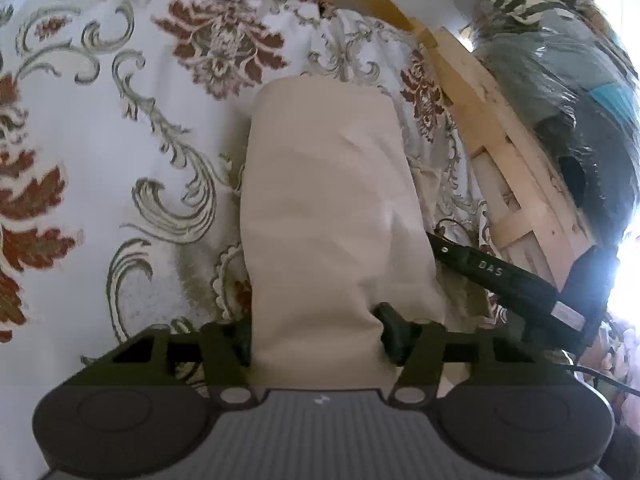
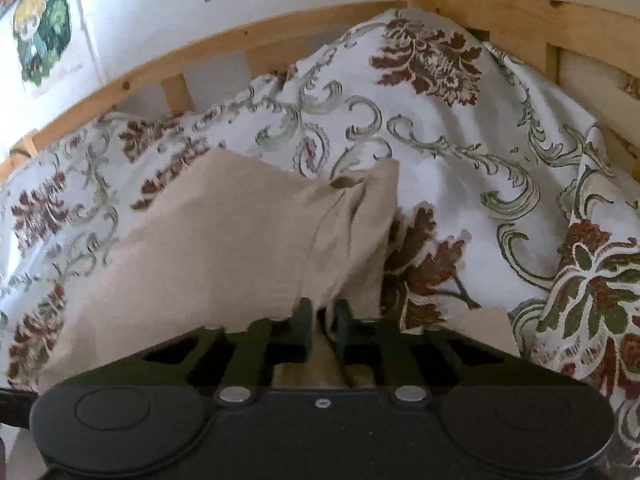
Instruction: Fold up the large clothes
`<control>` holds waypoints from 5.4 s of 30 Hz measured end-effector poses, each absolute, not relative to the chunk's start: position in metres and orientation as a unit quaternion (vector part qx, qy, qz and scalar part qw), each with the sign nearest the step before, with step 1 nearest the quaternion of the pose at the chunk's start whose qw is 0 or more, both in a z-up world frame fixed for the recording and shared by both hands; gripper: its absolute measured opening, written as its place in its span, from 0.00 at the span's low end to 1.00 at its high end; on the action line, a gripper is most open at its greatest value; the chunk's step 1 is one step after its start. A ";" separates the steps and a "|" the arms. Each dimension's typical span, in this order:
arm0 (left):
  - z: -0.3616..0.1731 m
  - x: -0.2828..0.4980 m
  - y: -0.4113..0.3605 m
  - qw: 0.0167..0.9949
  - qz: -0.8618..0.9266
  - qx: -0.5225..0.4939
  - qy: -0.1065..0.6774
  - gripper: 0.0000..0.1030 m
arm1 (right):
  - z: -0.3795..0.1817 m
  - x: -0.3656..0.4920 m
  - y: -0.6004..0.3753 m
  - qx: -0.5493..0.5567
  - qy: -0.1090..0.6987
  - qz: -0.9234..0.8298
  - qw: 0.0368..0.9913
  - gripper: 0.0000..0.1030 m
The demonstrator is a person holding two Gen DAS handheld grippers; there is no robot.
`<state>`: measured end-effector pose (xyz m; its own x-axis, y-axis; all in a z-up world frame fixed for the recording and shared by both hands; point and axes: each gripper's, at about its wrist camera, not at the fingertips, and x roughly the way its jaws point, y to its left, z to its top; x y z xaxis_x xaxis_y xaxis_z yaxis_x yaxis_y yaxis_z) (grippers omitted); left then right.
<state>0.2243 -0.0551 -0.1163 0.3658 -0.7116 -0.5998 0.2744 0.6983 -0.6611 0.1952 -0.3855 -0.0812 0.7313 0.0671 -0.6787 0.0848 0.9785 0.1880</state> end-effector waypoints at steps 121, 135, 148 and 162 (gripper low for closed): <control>0.046 -0.037 0.038 0.949 -0.050 0.017 0.309 0.99 | 0.036 -0.092 -0.201 0.042 0.198 -0.001 0.979 0.99; 0.046 -0.037 0.037 0.948 -0.057 0.022 0.311 0.99 | 0.035 -0.091 -0.201 0.043 0.201 -0.001 0.979 0.99; 0.045 -0.038 0.036 0.948 -0.062 0.032 0.311 0.99 | 0.034 -0.089 -0.196 0.045 0.207 -0.005 0.977 0.99; 0.045 -0.037 0.035 0.948 -0.071 0.036 0.309 0.99 | 0.033 -0.087 -0.195 0.047 0.212 -0.008 0.976 0.99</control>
<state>-0.0373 0.0353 0.0449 0.7985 -0.1124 -0.5914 0.1570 0.9873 0.0243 -0.0873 -0.1946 0.0331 0.9104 0.0038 -0.4137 0.0356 0.9955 0.0875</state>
